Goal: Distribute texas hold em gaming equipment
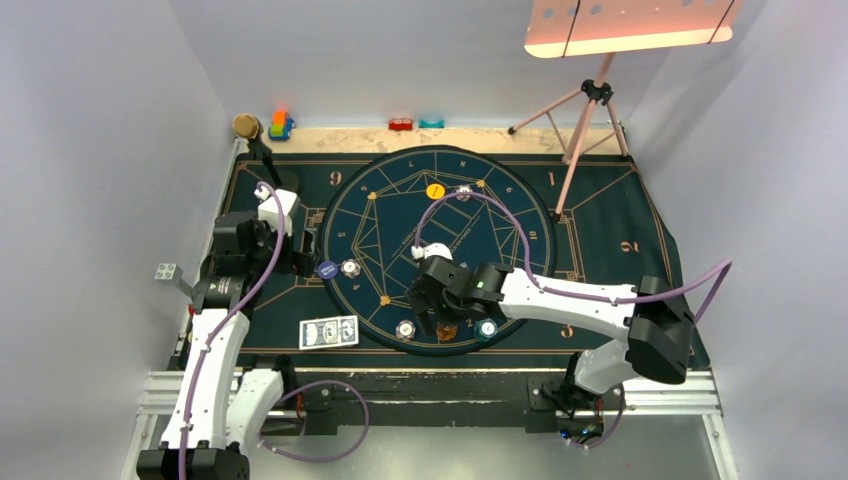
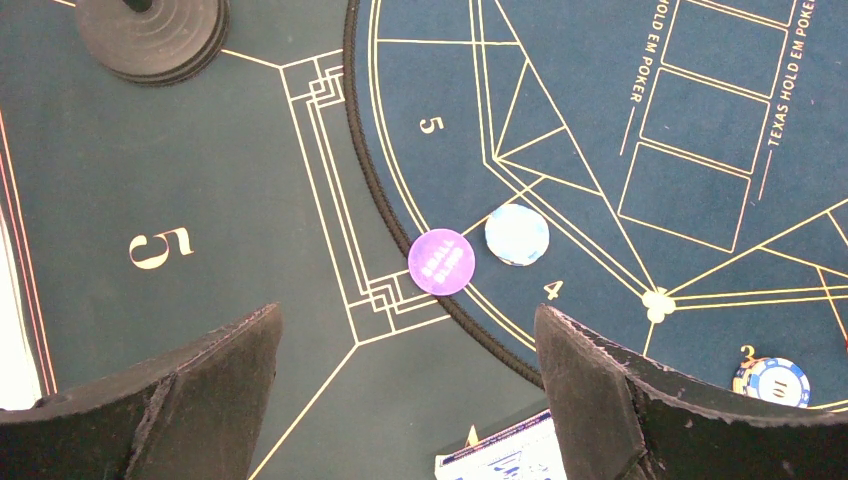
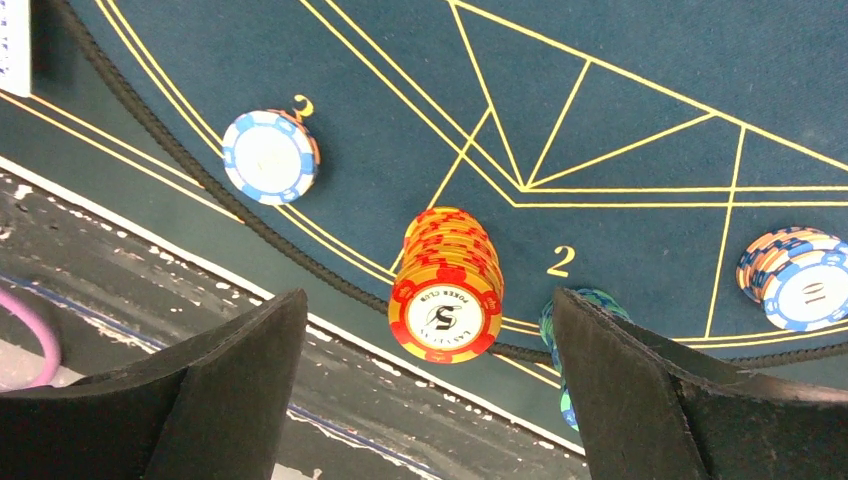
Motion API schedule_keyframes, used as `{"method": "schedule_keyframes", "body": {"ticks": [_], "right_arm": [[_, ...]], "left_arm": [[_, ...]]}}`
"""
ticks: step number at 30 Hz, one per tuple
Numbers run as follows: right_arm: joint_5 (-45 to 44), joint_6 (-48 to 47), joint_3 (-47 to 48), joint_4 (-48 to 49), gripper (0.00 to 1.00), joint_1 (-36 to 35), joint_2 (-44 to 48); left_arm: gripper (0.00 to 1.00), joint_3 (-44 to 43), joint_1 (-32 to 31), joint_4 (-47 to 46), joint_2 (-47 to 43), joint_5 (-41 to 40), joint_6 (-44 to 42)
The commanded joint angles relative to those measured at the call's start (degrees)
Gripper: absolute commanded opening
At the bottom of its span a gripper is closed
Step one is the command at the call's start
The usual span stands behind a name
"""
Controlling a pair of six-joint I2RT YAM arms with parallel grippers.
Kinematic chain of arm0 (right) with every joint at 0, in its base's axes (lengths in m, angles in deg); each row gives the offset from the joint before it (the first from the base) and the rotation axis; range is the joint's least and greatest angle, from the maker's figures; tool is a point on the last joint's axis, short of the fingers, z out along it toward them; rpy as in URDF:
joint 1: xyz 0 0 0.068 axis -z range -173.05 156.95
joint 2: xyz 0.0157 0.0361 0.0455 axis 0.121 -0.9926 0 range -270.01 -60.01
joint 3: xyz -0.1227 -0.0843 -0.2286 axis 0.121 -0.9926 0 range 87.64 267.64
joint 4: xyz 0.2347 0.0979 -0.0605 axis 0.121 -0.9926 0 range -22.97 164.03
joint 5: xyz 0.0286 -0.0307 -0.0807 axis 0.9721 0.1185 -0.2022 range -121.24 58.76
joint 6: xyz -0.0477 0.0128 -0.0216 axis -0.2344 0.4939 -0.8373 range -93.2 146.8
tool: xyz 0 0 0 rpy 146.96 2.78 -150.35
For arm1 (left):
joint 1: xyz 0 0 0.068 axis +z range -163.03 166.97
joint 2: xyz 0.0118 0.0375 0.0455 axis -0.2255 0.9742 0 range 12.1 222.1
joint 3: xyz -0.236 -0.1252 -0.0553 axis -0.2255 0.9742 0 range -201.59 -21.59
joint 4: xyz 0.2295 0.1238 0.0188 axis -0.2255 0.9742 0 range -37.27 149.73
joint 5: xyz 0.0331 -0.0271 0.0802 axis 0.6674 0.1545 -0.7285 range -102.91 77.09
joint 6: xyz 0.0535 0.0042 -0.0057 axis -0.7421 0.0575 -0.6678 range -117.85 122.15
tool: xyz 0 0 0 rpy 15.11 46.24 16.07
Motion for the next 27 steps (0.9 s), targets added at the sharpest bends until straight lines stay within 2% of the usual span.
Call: {"method": "schedule_keyframes", "body": {"ticks": [1, 14, 18, 23, 27], "right_arm": [[-0.5, 0.9, -1.6, 1.2, 0.93, -0.5, -0.5], [-0.5, 1.9, -2.7, 2.2, 0.74, -1.3, -1.4], [-0.8, 1.8, -2.6, 2.0, 0.63, -1.3, -2.0], [-1.3, 1.8, -2.7, 1.9, 0.42, -1.3, -2.5], [-1.6, 1.5, -2.8, 1.9, 0.36, -1.3, -2.4]], "left_arm": [[1.00, 0.4, 0.4, -1.4, -0.6, 0.9, -0.9], [1.00, 0.4, 0.4, -1.4, -0.7, 0.9, -0.8], [1.00, 0.4, 0.4, -1.4, -0.6, 0.8, -0.8], [1.00, 0.4, 0.4, -1.4, -0.8, 0.8, -0.8], [1.00, 0.4, 0.4, -1.4, -0.8, 0.9, -0.8]]}}
